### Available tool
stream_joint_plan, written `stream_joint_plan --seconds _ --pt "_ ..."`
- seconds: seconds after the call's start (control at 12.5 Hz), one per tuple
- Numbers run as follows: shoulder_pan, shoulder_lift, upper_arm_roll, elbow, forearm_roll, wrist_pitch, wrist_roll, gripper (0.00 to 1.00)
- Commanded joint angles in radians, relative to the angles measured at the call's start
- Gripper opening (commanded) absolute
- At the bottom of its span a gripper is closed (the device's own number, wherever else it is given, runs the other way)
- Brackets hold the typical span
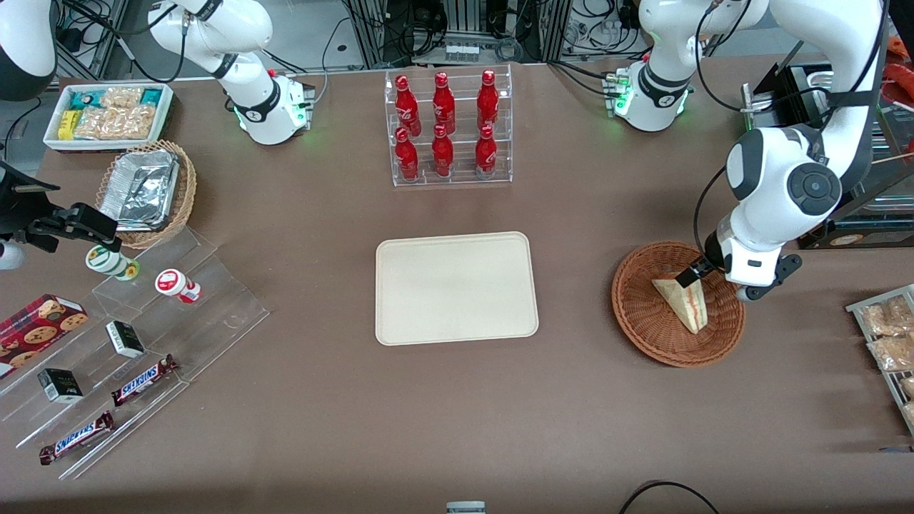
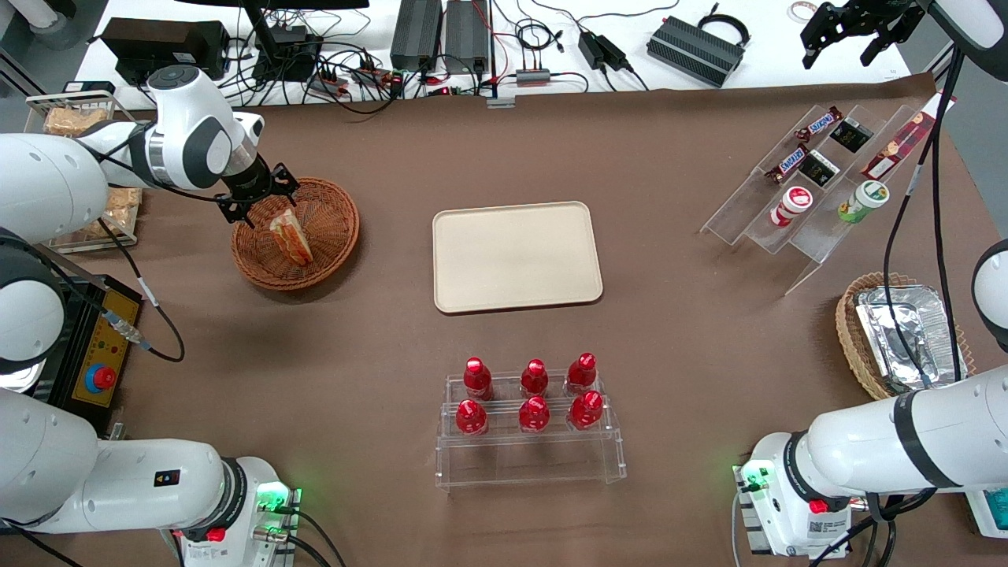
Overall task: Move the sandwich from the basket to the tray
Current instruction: 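Lower the open left gripper and close it on the wrapped sandwich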
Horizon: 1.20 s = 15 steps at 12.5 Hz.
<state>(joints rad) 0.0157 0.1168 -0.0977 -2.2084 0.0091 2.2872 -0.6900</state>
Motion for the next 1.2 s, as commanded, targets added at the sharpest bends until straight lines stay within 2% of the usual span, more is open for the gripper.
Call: stream_joint_plan --seconds 0.0,0.64,1.04,1.12 --pt "-0.014 0.026 0.009 0.004 0.003 0.021 -0.028 1.0" --pt "-0.014 0.121 0.009 0.007 0.02 0.116 -0.017 1.0" --pt "-0.011 0.161 0.01 0.007 0.057 0.144 -0.017 1.0" --pt "-0.011 0.161 0.01 0.007 0.057 0.143 -0.017 0.87"
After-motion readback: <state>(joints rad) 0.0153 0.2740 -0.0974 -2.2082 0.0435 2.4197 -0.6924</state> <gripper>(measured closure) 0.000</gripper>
